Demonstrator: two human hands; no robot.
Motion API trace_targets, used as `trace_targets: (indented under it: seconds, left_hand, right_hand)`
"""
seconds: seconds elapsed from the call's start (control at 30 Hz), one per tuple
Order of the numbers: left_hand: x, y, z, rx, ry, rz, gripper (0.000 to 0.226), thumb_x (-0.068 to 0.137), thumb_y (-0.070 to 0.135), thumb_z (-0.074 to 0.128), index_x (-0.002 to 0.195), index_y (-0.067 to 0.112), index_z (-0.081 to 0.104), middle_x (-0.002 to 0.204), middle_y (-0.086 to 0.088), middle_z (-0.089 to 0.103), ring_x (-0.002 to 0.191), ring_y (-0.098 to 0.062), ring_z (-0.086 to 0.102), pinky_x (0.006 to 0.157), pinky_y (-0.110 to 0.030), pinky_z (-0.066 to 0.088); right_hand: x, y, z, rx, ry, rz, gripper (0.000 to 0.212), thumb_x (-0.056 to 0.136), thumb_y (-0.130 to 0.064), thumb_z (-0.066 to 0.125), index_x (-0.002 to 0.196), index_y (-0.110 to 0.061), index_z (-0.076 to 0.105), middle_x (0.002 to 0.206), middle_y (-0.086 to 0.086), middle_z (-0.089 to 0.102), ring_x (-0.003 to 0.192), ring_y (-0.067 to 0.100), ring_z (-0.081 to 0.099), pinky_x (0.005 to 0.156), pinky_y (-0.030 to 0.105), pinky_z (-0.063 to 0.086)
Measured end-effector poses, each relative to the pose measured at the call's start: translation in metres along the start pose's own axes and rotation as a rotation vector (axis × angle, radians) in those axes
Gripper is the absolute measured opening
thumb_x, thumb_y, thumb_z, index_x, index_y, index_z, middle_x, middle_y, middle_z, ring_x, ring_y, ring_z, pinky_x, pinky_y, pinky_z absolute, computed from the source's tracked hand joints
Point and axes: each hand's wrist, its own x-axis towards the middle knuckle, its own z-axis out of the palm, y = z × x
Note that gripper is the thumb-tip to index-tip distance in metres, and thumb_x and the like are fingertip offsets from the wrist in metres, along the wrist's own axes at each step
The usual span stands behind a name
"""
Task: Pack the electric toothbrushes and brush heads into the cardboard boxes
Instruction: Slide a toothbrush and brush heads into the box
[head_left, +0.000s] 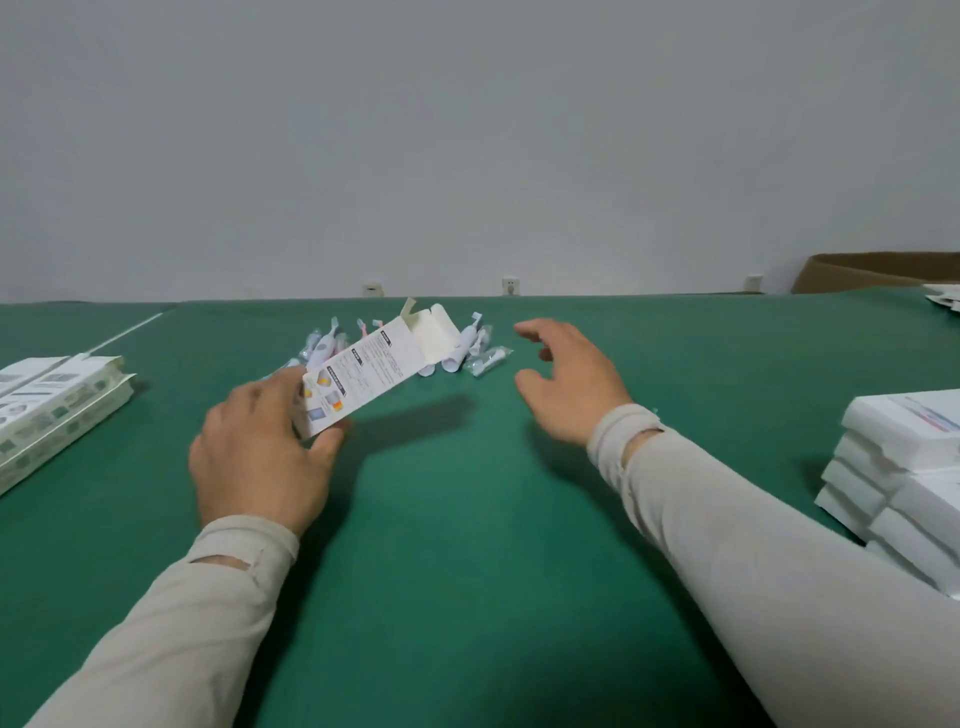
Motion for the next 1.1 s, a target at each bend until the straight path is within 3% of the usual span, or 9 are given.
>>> trace_targets:
  seconds: [0.07,0.23,0.37,0.5,0.6,0.77,0.87,1.0,1.1]
  left_hand:
    - [0.000,-0.003,0.005,-0.024,0.030,-0.028,0.054,0.077,0.037,0.076,0.128,0.026,0.061,0.125,-0.013,0.058,0.109,-0.040,0.052,0.091,-0.050,0.042]
    - [0.002,-0.012,0.014,-0.066,0.071,-0.100,0.058,0.076,0.037,0.079,0.129,0.023,0.060,0.136,-0.013,0.052,0.122,-0.041,0.046,0.101,-0.055,0.038]
    - [0.004,-0.014,0.013,-0.075,0.072,-0.149,0.058,0.077,0.037,0.078,0.129,0.022,0.060,0.138,-0.013,0.051,0.124,-0.041,0.045,0.103,-0.056,0.037]
    - [0.004,-0.012,0.009,-0.093,0.066,-0.163,0.058,0.077,0.038,0.078,0.131,0.024,0.059,0.141,-0.012,0.049,0.127,-0.039,0.044,0.105,-0.054,0.035]
    - [0.004,-0.011,0.007,-0.094,0.055,-0.173,0.059,0.077,0.038,0.078,0.131,0.024,0.059,0.142,-0.012,0.048,0.128,-0.039,0.043,0.106,-0.054,0.034]
    - [0.003,-0.008,0.007,-0.089,0.033,-0.167,0.060,0.077,0.041,0.078,0.132,0.025,0.058,0.141,-0.011,0.048,0.128,-0.039,0.043,0.106,-0.055,0.035]
    - [0.003,-0.007,0.007,-0.089,0.031,-0.157,0.061,0.077,0.041,0.078,0.132,0.024,0.058,0.139,-0.010,0.050,0.126,-0.038,0.045,0.104,-0.053,0.035]
    - [0.004,-0.007,0.008,-0.082,0.013,-0.152,0.059,0.077,0.040,0.078,0.131,0.027,0.057,0.137,-0.008,0.051,0.124,-0.037,0.045,0.103,-0.052,0.036]
    - [0.004,-0.008,0.008,-0.089,0.013,-0.153,0.059,0.077,0.041,0.077,0.131,0.028,0.056,0.137,-0.007,0.051,0.123,-0.036,0.046,0.103,-0.052,0.037]
  right_hand:
    - [0.033,-0.009,0.020,-0.163,-0.129,-0.042,0.052,0.091,-0.015,0.054,0.141,-0.026,0.049,0.146,-0.004,0.050,0.131,0.023,0.047,0.110,0.034,0.038]
    - [0.088,-0.011,0.072,-0.298,-0.325,-0.010,0.043,0.093,-0.015,0.045,0.134,-0.028,0.050,0.132,0.009,0.057,0.116,0.032,0.054,0.096,0.040,0.048]
    - [0.101,-0.001,0.097,-0.432,-0.425,-0.008,0.046,0.102,-0.025,0.036,0.148,-0.023,0.036,0.146,0.018,0.045,0.131,0.039,0.045,0.105,0.047,0.042]
    - [0.100,0.010,0.095,-0.542,-0.204,-0.043,0.038,0.098,-0.046,0.039,0.111,-0.020,0.062,0.116,0.009,0.062,0.112,0.032,0.055,0.086,0.039,0.045]
    - [0.100,0.017,0.092,-0.667,0.009,0.005,0.046,0.096,-0.055,0.041,0.106,-0.019,0.066,0.113,0.008,0.062,0.105,0.030,0.053,0.084,0.039,0.043]
    - [0.112,0.032,0.100,-0.535,-0.098,0.200,0.061,0.089,-0.054,0.045,0.145,-0.031,0.042,0.153,0.002,0.038,0.136,0.031,0.038,0.104,0.043,0.037]
    - [0.123,0.034,0.097,-0.453,-0.200,0.218,0.065,0.084,-0.054,0.048,0.145,-0.034,0.043,0.152,0.005,0.043,0.138,0.030,0.039,0.108,0.043,0.035]
    - [0.113,0.035,0.098,-0.338,-0.341,0.063,0.067,0.077,-0.046,0.050,0.144,-0.038,0.046,0.160,0.001,0.033,0.150,0.038,0.021,0.119,0.048,0.028]
    - [0.109,0.040,0.095,-0.121,-0.044,0.057,0.039,0.086,-0.036,0.053,0.124,-0.033,0.062,0.137,-0.005,0.060,0.137,0.031,0.046,0.103,0.040,0.044]
